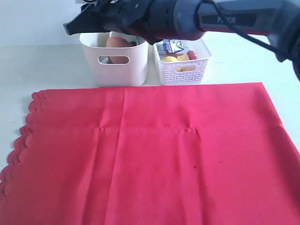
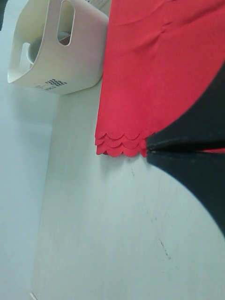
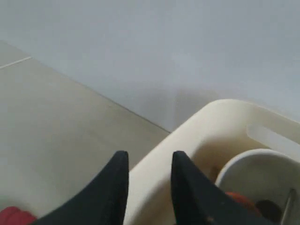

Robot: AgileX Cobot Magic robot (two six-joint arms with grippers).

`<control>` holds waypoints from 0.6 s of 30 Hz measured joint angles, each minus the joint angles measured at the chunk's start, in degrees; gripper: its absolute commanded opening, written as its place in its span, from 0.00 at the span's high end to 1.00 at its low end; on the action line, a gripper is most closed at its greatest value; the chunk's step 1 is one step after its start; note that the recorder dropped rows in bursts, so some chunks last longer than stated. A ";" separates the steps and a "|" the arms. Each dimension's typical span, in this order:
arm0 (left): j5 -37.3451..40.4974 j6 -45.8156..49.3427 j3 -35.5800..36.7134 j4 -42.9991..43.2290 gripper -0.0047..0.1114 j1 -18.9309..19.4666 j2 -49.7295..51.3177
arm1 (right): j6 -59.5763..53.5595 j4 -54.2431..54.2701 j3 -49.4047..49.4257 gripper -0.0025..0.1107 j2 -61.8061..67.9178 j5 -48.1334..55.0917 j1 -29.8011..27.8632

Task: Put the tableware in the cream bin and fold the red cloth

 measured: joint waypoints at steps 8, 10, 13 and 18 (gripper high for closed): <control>0.00 0.00 0.00 0.00 0.96 0.00 0.00 | -0.12 0.00 0.00 0.70 -5.11 13.75 0.00; 0.00 0.00 0.00 0.00 0.96 0.00 0.00 | -0.02 -0.35 0.00 0.70 -6.41 16.85 0.00; 0.00 0.00 0.00 0.00 0.96 0.00 0.00 | 1.17 -2.15 0.00 0.70 -8.12 20.79 0.00; 0.00 0.00 0.00 0.00 0.96 0.00 0.00 | 9.54 -11.19 0.00 0.71 -10.27 26.39 0.00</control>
